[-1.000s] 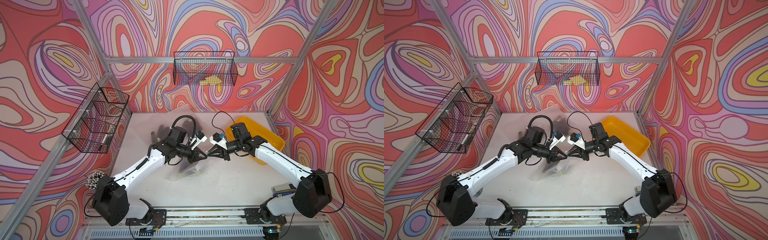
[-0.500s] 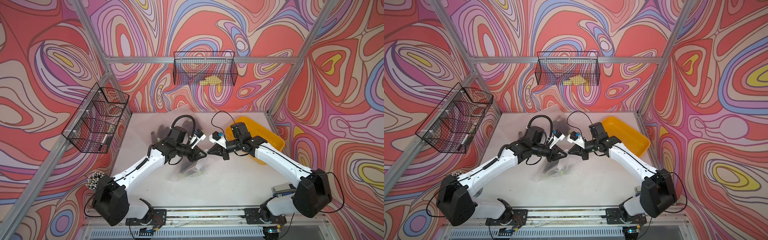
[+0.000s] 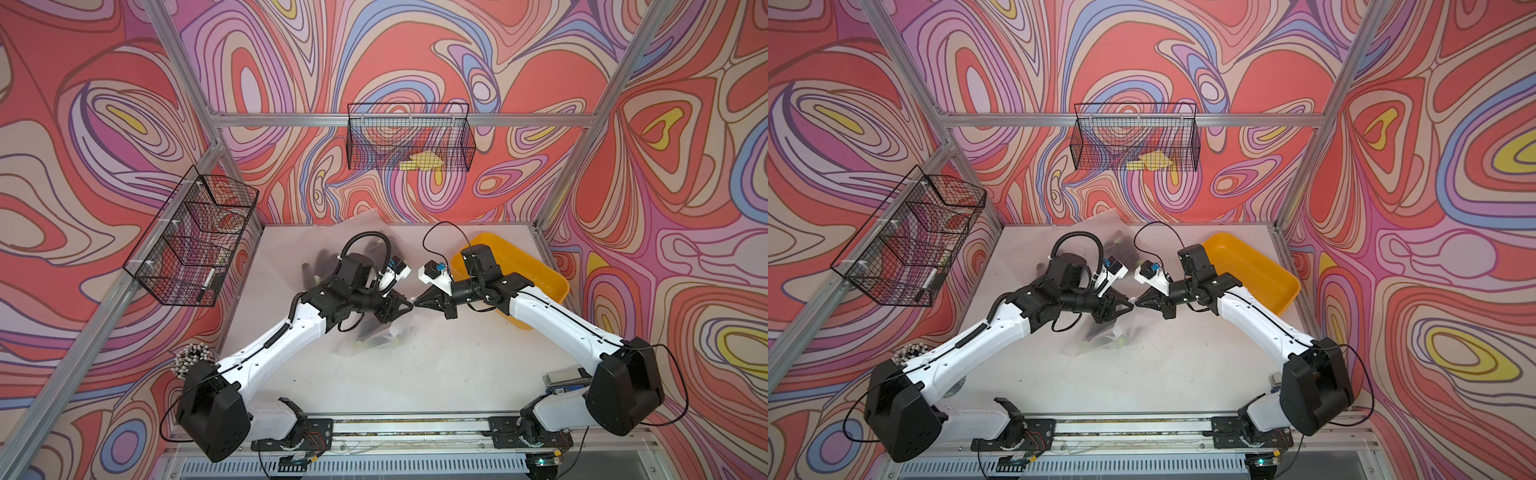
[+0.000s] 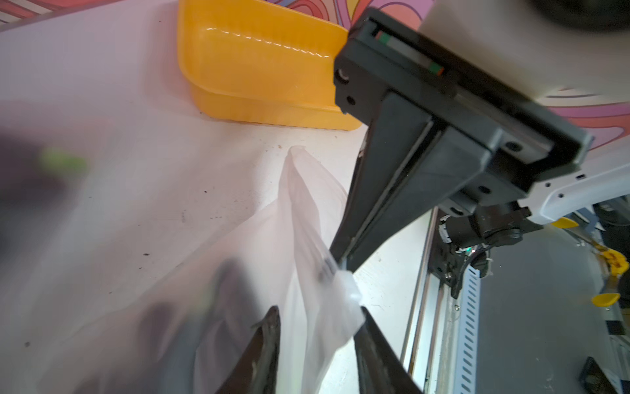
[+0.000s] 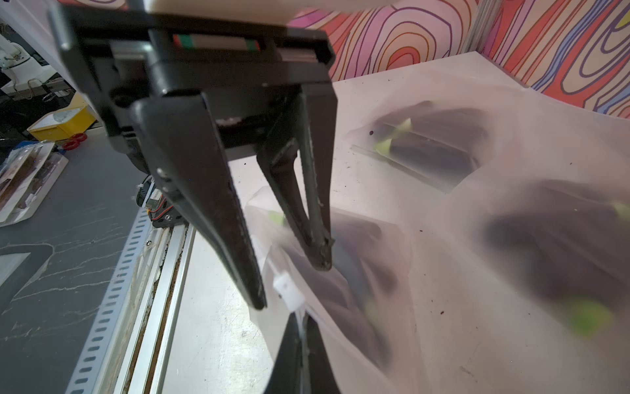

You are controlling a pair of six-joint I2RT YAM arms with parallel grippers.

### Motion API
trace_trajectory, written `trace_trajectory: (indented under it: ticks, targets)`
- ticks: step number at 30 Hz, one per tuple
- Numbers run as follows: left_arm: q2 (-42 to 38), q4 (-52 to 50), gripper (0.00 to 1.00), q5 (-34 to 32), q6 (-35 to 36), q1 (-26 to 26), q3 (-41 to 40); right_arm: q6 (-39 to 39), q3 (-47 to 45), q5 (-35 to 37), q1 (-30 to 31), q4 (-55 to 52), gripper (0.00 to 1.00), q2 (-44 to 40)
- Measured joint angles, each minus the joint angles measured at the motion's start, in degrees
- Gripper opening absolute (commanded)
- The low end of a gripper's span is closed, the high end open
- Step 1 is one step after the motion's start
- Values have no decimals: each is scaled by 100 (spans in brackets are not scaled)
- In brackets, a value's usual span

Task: Place the eggplant in a zip-top bag and seal the zipper
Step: Zip the zipper on the zipper food storage bag.

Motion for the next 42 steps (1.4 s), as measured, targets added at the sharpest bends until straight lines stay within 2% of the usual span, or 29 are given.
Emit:
trace_trajectory:
  ticks: [4,9,14,27,30,36,38,40,42]
  targets:
    - [-133,-221,42,-275,109,4,0,57,-31,42,7,24,2,-72]
    - [-243,-142,45,-81,101,-33,0,111,-31,66,9,33,2,-72]
    - [-236,17,42,-11,94,-260,0,184,-31,66,9,63,2,-72]
    - [-214,203,8,24,61,-264,0,227,-31,66,9,81,3,-72]
    - [-214,195,8,0,63,-264,0,227,-31,68,9,81,3,-72]
    - [-214,179,19,-131,68,-264,0,223,-31,68,11,81,3,-68]
    - [-210,179,18,-190,66,-264,0,212,-31,68,22,74,3,-68]
    - [-201,179,14,-238,63,-264,0,201,-31,66,37,72,3,-68]
    - [-181,179,15,-258,66,-264,0,188,-31,66,48,70,3,-68]
